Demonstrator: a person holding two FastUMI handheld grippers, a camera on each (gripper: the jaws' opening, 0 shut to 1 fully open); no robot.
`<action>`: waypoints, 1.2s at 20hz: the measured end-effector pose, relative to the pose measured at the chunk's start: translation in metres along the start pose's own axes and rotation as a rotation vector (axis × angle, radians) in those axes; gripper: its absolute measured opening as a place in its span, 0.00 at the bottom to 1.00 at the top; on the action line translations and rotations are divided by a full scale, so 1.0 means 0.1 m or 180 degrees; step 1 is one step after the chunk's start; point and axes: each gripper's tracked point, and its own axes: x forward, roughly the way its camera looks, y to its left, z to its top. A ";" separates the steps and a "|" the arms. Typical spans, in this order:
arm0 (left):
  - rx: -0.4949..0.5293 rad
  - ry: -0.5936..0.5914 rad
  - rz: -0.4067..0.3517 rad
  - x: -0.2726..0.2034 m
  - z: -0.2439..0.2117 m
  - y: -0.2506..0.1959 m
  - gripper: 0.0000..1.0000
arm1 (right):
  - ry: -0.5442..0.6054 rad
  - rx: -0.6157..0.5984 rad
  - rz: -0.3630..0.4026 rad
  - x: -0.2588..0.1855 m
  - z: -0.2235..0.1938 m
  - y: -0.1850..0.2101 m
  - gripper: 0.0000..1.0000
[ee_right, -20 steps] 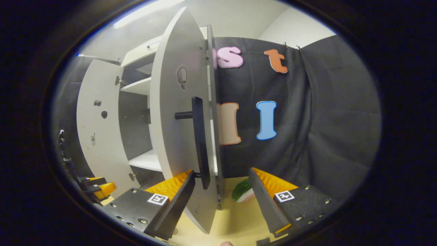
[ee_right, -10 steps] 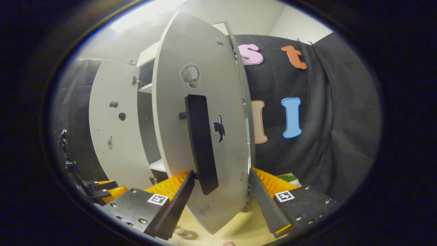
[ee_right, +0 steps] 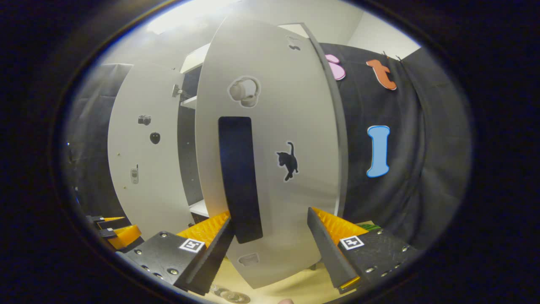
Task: Grasp the bottle in the cabinet with the left hand and place it on the coaster, then close the right door with the right hand and the left door with the left hand.
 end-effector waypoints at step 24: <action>-0.0111 -0.0173 0.0383 -0.06 0.50 1.42 0.90 | -0.0185 -0.0052 -0.0387 1.13 -0.05 0.53 1.00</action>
